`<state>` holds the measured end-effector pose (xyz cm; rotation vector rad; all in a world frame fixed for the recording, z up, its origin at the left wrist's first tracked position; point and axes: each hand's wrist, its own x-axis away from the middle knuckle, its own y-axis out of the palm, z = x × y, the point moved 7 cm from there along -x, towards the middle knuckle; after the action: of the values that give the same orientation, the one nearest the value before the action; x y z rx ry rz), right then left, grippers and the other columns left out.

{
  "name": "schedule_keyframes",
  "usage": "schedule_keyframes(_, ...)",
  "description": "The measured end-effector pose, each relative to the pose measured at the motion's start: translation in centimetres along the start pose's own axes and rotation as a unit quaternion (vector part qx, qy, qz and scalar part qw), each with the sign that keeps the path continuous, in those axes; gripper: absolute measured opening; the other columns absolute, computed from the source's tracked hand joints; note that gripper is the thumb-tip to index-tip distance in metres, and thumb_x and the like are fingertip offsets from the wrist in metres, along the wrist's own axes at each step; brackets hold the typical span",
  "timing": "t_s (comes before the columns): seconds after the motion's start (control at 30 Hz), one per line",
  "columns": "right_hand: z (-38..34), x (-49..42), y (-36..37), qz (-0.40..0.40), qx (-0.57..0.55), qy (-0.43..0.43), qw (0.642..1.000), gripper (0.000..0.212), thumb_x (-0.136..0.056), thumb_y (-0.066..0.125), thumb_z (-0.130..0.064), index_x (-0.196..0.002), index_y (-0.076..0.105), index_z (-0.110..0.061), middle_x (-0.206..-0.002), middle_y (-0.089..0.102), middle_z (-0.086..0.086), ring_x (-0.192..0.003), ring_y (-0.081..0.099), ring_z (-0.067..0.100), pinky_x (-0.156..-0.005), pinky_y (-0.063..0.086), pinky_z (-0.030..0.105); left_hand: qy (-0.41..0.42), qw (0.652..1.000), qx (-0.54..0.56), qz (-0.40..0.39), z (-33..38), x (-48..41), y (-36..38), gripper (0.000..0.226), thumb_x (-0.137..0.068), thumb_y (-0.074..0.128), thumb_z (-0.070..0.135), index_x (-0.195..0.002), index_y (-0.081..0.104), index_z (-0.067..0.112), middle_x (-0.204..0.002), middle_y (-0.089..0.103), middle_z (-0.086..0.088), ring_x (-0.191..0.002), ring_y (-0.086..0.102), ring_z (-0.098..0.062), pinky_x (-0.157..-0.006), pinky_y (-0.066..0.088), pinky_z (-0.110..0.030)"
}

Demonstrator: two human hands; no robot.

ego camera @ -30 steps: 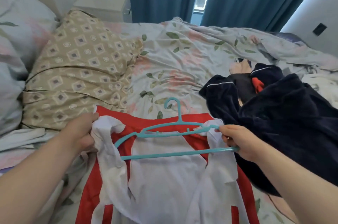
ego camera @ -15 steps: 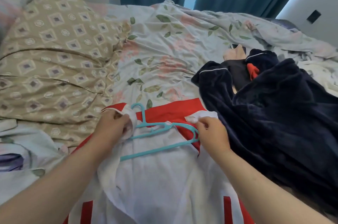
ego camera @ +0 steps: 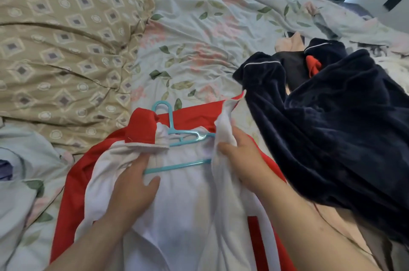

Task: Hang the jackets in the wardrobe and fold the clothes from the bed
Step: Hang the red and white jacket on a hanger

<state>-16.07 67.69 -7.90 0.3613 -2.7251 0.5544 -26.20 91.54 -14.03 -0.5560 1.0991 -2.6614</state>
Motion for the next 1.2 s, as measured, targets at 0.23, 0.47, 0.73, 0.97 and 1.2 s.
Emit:
schedule_keyframes(0.23,1.6,-0.8,5.9,-0.039,0.215,-0.002,0.976,0.045,-0.093,0.058,-0.021,-0.137,0.052,-0.016,-0.129,0.06,0.007,-0.114,0.057,0.022,-0.094,0.041,0.025,0.025,0.995,0.076,0.067,-0.5,3.7,-2.7,0.036,-0.084,0.065,0.001,-0.119,0.065,0.009,-0.117,0.062,0.0,-0.112,0.055,-0.018,-0.102,0.042,-0.035)
schedule_keyframes(0.47,3.1,12.4,7.3,-0.006,0.252,-0.146,0.957,0.009,-0.082,0.061,-0.018,-0.087,0.067,-0.021,-0.083,0.065,-0.006,-0.076,0.056,0.007,-0.072,0.044,0.026,0.011,0.997,0.079,-0.009,-2.1,15.3,1.1,0.026,-0.082,0.066,0.009,-0.076,0.058,0.033,-0.078,0.056,0.017,-0.078,0.055,-0.005,-0.071,0.041,-0.016)
schedule_keyframes(0.73,14.4,23.9,11.8,-0.241,0.389,0.02,0.889,0.034,-0.076,0.064,-0.056,-0.085,0.042,-0.031,-0.088,0.058,-0.01,-0.081,0.059,0.017,-0.065,0.039,0.03,-0.07,0.986,0.01,-0.149,-5.4,22.7,5.3,0.009,-0.089,0.057,0.024,-0.082,0.059,0.029,-0.084,0.062,0.012,-0.081,0.057,-0.005,-0.076,0.046,-0.028)
schedule_keyframes(0.97,15.0,22.6,12.1,-0.148,0.369,0.012,0.918,0.017,-0.092,0.055,-0.038,-0.093,0.046,-0.024,-0.084,0.064,-0.003,-0.076,0.061,0.021,-0.064,0.044,0.033,-0.04,0.975,-0.044,-0.212,-6.4,24.8,7.3,0.032,-0.083,0.067,0.034,-0.113,0.058,0.03,-0.102,0.059,0.014,-0.095,0.057,-0.007,-0.082,0.044,-0.023)
schedule_keyframes(1.2,14.2,22.0,11.6,-0.138,0.355,-0.007,0.925,0.02,-0.093,0.05,-0.021,-0.083,0.064,-0.011,-0.093,0.057,0.003,-0.081,0.057,0.023,-0.067,0.043,0.033,0.071,0.966,-0.191,-0.161,-3.9,24.6,7.7,0.028,-0.076,0.07,0.028,-0.097,0.054,0.018,-0.097,0.057,-0.002,-0.09,0.059,-0.024,-0.066,0.043,-0.033)
